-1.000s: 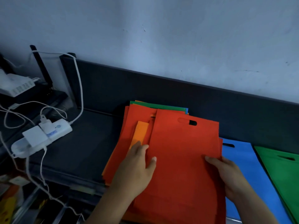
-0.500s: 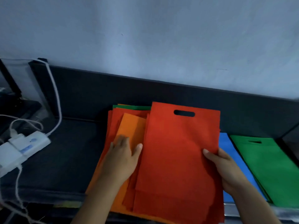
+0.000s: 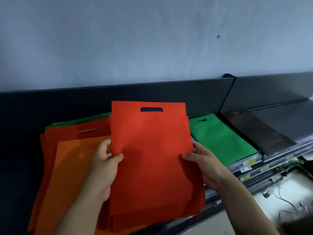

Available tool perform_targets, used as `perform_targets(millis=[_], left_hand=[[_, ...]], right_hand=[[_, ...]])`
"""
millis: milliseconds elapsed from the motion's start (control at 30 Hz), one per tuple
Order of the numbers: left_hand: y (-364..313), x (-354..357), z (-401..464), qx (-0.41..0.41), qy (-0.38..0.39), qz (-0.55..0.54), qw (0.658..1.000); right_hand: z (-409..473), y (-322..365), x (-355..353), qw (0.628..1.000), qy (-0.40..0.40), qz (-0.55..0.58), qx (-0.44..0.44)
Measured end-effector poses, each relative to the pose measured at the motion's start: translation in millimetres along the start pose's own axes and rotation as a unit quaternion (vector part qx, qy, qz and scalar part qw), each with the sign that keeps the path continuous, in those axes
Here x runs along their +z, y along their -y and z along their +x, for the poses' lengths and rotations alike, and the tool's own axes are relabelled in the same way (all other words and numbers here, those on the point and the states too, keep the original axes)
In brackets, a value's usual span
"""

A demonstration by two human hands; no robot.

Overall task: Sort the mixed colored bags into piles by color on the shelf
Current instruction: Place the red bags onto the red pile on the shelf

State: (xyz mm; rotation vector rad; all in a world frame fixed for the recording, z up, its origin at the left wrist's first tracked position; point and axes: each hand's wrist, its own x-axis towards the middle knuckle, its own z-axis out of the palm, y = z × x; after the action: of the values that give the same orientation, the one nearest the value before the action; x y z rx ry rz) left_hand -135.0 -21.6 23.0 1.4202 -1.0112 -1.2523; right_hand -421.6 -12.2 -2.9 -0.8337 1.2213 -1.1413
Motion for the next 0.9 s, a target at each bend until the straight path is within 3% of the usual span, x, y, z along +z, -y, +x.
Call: perform_targets(millis=[267,433,900], left_hand=[[7.3,63.1,1.6,-0.015,0.064,0.077,0.995],[-1.4,102.6,-4.3,0.001,0.064,0.052,0.997],[12.1,352.0,-37.6,0.020,0.158,0.019,0.987]], right_hand=[[-6.6,-12.1,-71.7,0.995,-0.059,-0.060,0.045],[-4.8,-1.8,-97.3,0.997,-0.033,-0.060,0.030],[-41.9,57.3,-332.2,0.988,-0.139,-0.064,0.022]])
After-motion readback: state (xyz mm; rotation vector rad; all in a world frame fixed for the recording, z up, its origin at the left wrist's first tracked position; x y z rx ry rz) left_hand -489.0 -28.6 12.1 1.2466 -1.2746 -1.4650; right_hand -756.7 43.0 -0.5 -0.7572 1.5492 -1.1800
